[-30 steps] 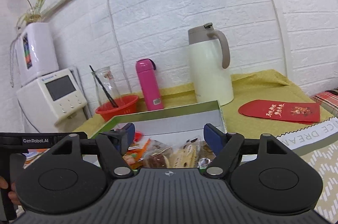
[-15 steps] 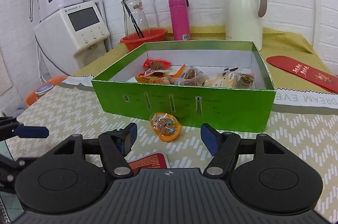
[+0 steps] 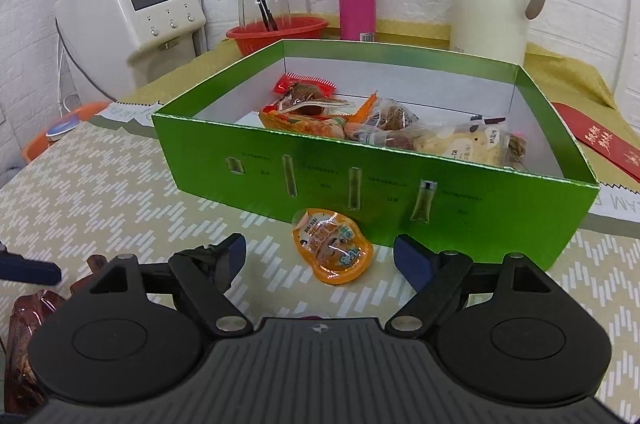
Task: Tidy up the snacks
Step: 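Grasp the dark jerky bag with the left gripper while the right grasps the orange jelly cup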
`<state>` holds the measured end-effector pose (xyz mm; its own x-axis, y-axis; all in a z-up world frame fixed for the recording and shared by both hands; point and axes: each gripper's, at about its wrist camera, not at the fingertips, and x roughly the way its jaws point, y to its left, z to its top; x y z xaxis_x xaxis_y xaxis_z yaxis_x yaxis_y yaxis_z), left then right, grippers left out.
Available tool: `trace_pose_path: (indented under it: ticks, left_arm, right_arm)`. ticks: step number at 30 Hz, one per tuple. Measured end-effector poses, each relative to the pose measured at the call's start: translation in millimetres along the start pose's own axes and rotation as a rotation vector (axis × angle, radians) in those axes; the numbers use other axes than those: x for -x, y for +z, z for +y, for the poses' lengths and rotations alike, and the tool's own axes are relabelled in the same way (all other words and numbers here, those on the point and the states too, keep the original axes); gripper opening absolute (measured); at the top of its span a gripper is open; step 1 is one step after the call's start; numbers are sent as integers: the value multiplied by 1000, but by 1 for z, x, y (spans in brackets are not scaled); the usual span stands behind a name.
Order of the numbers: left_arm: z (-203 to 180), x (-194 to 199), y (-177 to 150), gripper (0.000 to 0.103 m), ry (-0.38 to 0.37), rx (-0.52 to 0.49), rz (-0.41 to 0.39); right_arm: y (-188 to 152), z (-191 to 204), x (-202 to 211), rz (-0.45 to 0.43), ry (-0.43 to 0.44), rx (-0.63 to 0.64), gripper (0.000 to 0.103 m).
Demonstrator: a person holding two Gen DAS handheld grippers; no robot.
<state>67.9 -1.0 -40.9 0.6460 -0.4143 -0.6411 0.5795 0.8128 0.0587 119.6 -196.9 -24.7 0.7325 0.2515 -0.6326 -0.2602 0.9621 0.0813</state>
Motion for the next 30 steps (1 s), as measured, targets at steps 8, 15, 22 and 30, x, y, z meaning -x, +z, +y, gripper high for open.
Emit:
trace_pose_path:
  ticks: [8, 15, 22, 30]
  left_arm:
    - [2, -6, -7, 91, -63, 41, 1]
    - [-6, 3, -11, 89, 10, 84, -16]
    - [24, 30, -7, 80, 31, 234, -69]
    - [30, 34, -12, 79, 65, 301, -72]
  right_arm:
    - [0, 14, -5, 29, 32, 101, 70]
    - [-5, 11, 9, -6, 58, 17, 68]
    - [-7, 6, 62, -134, 77, -51, 68]
    - [-19, 6, 88, -185, 104, -101, 68]
